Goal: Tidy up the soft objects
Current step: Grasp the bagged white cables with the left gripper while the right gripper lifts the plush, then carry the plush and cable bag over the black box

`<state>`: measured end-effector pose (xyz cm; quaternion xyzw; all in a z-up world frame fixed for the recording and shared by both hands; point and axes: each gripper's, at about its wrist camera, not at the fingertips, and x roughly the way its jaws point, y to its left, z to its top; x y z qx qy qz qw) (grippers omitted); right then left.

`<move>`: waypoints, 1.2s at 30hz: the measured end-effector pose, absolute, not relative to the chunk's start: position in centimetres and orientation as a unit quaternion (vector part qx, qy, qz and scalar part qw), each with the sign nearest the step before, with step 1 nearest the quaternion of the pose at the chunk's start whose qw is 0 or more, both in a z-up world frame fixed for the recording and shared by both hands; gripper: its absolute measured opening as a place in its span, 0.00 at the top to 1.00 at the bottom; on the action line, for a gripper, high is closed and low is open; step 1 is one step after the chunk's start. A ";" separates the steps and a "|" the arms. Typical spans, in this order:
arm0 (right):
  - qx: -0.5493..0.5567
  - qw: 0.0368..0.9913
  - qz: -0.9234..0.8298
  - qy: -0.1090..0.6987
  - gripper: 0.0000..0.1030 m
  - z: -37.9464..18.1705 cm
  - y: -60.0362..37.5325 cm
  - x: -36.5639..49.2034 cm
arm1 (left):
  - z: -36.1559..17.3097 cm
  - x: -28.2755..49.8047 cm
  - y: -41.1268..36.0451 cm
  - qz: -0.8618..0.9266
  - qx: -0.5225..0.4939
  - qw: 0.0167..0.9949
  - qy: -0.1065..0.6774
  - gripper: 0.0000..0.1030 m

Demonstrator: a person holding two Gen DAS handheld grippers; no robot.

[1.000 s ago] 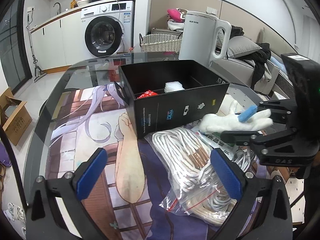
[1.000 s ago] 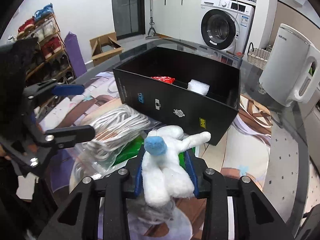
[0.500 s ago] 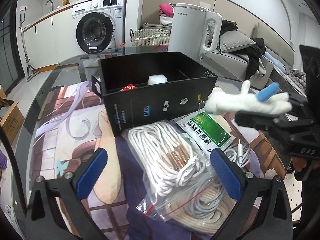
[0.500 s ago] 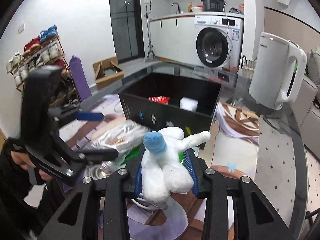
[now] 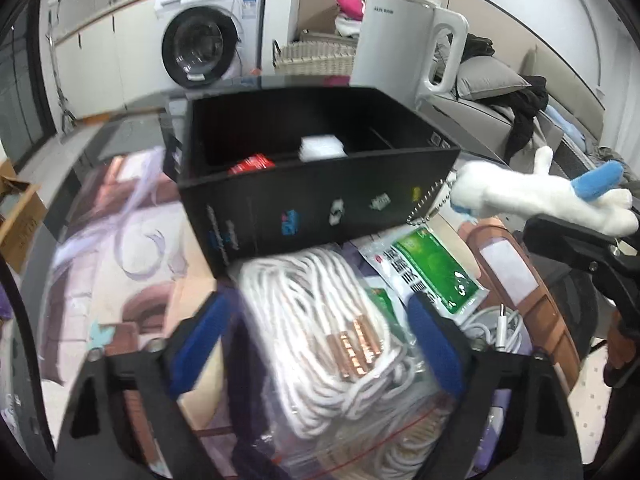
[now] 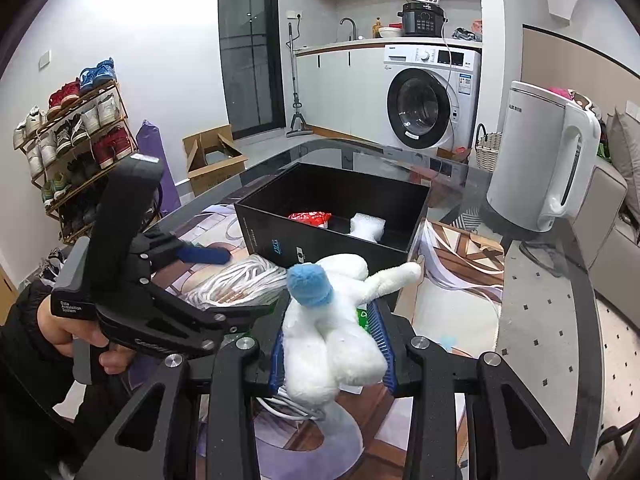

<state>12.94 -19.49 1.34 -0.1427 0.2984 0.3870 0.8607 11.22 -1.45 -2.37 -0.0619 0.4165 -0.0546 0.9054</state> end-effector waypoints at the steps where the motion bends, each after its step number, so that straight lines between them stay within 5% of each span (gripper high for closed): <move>1: -0.142 0.862 0.386 0.298 0.65 1.3 -19.6 13.0 | -2.5 11.3 -1.5 -0.057 -0.064 0.904 0.419 0.26; 4: -0.140 0.863 0.384 0.297 0.65 1.4 -19.7 13.0 | -2.4 10.8 -1.7 -0.061 -0.058 0.906 0.415 0.49; 7: -0.139 0.863 0.384 0.296 0.65 1.4 -19.8 13.0 | -2.0 10.3 -1.5 -0.069 -0.062 0.908 0.408 0.57; 36: -0.098 0.875 0.399 0.257 0.65 5.0 -19.5 14.3 | 4.7 9.5 0.9 -0.069 -0.066 0.945 0.313 0.59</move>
